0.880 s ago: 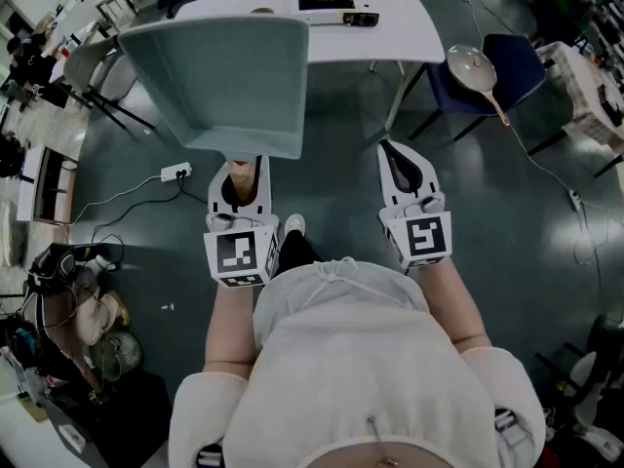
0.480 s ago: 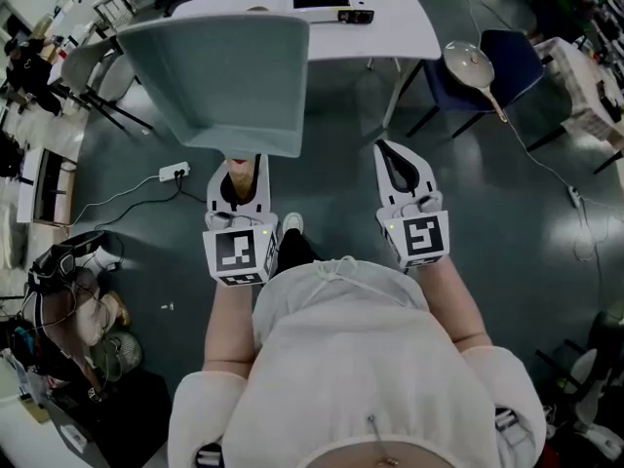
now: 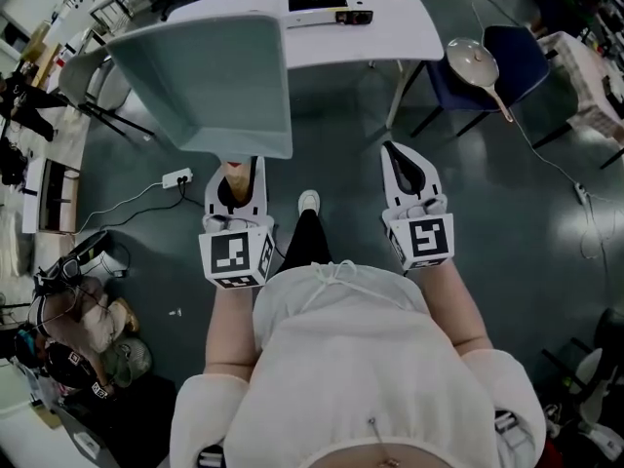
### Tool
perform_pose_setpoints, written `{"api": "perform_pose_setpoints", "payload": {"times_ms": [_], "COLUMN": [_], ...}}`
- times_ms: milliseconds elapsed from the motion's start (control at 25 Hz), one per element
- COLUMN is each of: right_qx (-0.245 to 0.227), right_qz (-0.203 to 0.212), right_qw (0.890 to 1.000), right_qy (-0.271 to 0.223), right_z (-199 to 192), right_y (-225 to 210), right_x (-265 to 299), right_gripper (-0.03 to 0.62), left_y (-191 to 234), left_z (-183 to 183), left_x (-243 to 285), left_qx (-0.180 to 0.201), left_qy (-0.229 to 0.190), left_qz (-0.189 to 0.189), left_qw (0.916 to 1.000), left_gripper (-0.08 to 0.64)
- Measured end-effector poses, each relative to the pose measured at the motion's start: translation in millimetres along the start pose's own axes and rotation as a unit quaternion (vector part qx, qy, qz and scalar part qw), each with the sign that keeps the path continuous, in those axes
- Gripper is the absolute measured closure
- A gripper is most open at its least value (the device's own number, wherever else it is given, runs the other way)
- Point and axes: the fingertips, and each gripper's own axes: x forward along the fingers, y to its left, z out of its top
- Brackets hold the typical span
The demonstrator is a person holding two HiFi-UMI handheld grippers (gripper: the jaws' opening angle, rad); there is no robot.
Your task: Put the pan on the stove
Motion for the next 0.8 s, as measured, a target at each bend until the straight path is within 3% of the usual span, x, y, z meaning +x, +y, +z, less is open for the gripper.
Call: {"api": "perform_pose_setpoints", "payload": {"times_ms": [360,800], "right_qx": [-0.003,-0.021], "right_qz": [-0.020,-0.062], "right_qw": [1.000,0.997], "right_qy": [0.021,0.042], "right_z": [-18.0,-13.7], "right_y": [-35.1,-82.7], "right_x": [104.6,279.7], "right_gripper": [0.588,0.588], "left_y": [39.5,127.6], "left_z": [-6.5,-7.1], "left_x": [112.9,279.6], "left_qx": [0.005,0.004], "left_qy": [0.007,0.021], "left_qz": [-0.033,-0.082], "left_qw": [0.9994,0.9964], "left_gripper": [0.477,0.477]}}
